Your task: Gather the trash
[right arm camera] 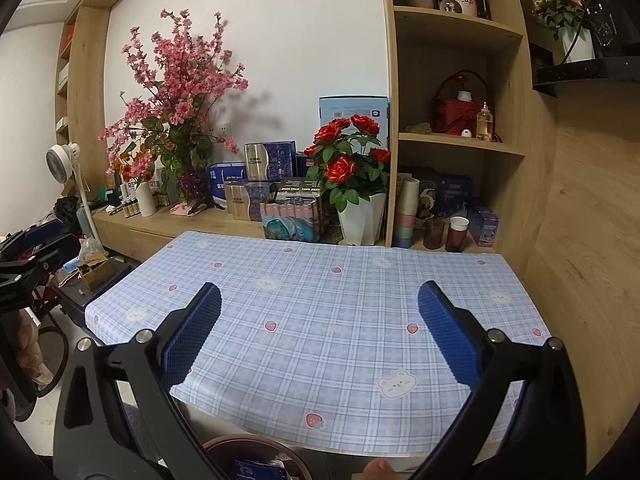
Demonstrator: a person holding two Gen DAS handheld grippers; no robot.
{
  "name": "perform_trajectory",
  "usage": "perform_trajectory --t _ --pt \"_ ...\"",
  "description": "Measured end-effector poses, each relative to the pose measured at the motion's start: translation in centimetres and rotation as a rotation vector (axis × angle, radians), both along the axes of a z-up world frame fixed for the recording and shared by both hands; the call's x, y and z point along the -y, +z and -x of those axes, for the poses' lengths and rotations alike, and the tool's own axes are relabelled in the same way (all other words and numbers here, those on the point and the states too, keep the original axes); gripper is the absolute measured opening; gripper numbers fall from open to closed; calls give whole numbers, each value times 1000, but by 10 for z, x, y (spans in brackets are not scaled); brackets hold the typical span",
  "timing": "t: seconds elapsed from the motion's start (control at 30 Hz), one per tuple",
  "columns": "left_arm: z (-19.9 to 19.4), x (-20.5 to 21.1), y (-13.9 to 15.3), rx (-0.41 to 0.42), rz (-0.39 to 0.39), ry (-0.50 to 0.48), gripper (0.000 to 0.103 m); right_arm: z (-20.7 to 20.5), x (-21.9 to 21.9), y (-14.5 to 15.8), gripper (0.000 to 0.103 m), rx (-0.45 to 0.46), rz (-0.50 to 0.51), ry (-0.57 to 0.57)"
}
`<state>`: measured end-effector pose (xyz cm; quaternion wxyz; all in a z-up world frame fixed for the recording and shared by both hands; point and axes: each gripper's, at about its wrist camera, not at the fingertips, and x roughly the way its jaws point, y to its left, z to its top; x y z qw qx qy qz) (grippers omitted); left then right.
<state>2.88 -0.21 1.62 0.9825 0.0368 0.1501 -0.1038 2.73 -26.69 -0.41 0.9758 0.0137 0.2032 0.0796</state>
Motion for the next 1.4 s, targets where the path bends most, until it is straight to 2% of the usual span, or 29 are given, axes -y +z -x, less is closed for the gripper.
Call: perform_trajectory --t 0.27,1.4 --pt "2 6 0 19 -32 -1 97 -2 0 -3 97 -12 -2 -7" --pt "-8 -2 -11 -9 -25 26 97 -5 7 -18 97 -45 -6 -23"
